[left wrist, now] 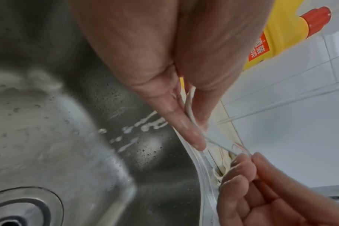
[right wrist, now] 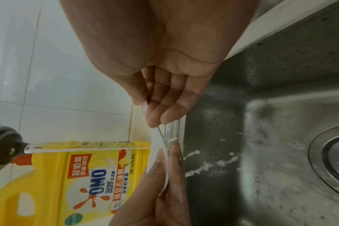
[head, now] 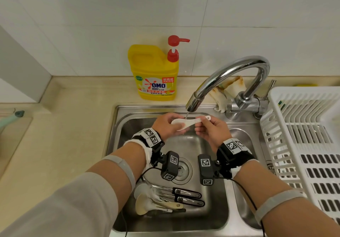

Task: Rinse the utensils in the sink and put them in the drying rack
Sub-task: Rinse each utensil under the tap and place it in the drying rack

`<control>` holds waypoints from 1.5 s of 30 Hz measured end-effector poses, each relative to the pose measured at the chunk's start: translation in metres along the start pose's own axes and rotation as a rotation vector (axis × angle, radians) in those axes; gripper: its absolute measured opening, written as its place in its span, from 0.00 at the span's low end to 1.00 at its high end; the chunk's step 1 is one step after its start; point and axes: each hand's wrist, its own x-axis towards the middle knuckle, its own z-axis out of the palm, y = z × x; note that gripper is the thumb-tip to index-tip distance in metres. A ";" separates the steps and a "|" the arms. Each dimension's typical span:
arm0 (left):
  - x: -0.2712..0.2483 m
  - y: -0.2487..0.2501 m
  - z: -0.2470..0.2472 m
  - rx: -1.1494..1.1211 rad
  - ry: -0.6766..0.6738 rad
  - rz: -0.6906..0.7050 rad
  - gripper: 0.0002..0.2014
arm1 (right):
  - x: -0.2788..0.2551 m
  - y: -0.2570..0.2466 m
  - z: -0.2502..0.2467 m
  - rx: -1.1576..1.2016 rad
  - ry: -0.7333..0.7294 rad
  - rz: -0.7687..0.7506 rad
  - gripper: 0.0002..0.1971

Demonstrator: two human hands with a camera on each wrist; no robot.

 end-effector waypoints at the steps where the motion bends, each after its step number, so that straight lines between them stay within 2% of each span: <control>1: 0.000 0.000 -0.001 -0.008 0.000 -0.012 0.15 | 0.001 0.000 0.000 -0.005 -0.008 0.000 0.10; 7: -0.003 0.001 -0.004 0.095 0.044 -0.018 0.08 | 0.002 0.003 0.003 -0.030 -0.012 -0.002 0.11; 13: 0.000 -0.002 -0.006 0.158 0.014 0.012 0.15 | -0.001 0.001 0.006 -0.030 -0.015 0.012 0.09; 15: -0.001 0.000 -0.005 0.183 0.022 0.022 0.14 | -0.001 0.000 0.006 -0.031 -0.016 0.020 0.09; 21: 0.001 -0.001 -0.007 0.132 0.060 -0.009 0.06 | -0.001 -0.003 0.008 -0.027 -0.028 0.031 0.08; 23: 0.002 -0.002 -0.006 0.119 0.080 -0.028 0.11 | -0.001 -0.003 0.008 -0.020 -0.031 0.029 0.08; 27: -0.001 0.000 -0.004 0.090 0.029 -0.048 0.11 | -0.003 -0.003 0.006 -0.036 -0.032 0.031 0.09; 31: 0.002 -0.003 -0.003 0.115 0.032 -0.038 0.17 | -0.004 -0.002 0.006 -0.049 -0.025 0.027 0.10; 33: 0.002 -0.003 -0.002 0.069 0.041 -0.034 0.16 | -0.004 -0.004 0.006 -0.040 -0.030 0.036 0.10; 36: 0.004 -0.002 -0.002 -0.049 0.054 -0.038 0.08 | -0.006 -0.008 0.008 -0.020 -0.044 0.058 0.10; 40: 0.000 0.008 0.000 -0.250 0.041 -0.186 0.19 | -0.008 -0.009 0.009 0.020 -0.063 0.055 0.09; 45: -0.002 0.006 -0.004 -0.430 0.015 -0.185 0.12 | -0.006 -0.008 0.008 0.047 -0.046 0.093 0.08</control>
